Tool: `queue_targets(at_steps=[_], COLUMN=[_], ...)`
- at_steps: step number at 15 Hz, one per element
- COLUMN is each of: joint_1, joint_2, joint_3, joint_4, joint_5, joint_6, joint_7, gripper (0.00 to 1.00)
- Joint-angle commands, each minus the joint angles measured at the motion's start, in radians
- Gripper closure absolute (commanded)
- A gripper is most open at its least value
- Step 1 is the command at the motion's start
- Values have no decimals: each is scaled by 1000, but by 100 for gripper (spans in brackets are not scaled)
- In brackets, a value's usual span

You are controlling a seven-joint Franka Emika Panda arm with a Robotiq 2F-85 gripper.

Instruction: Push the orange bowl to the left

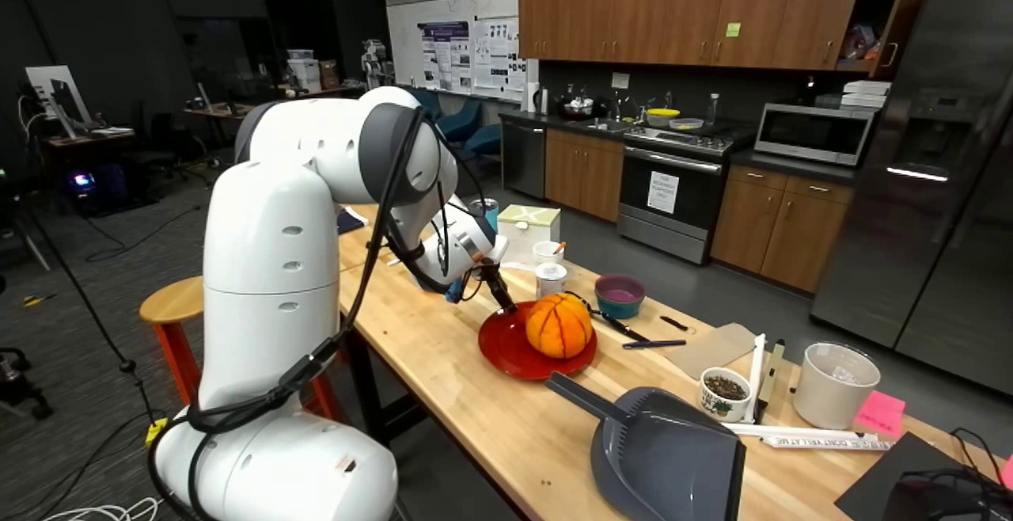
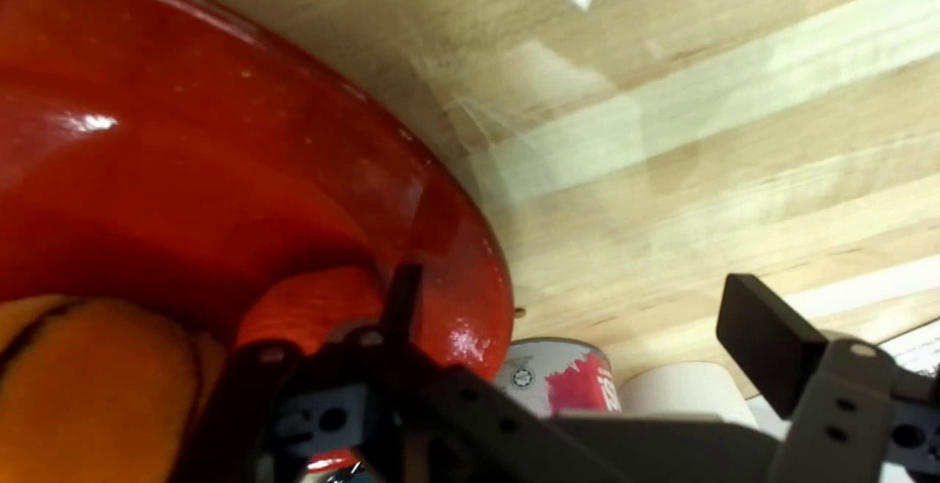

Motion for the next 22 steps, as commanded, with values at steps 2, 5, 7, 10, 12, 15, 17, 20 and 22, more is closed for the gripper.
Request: queue_targets(at_steps=[2,5,7,10,12,15,17,20,22], joint_1=[34,45,41,41,55,68,69,66,63], joint_2=[-81,-100,-61,-70,-76,-105,-113,-97,-77], joint_3=[-27,-31,-21,-20,-26,-26,-19,-14,-12], joint_4=[-58,-65,-28,-34,-32,-41,-42,-28,-20], joint_5=[-58,-69,-43,-45,-61,-79,-88,-142,-181], joint_6=[-92,-103,-114,-114,-175,-287,-342,-334,-312], joint_7=[154,144,108,108,140,194,221,293,350], gripper=[0,0,0,0,0,0,0,0,0])
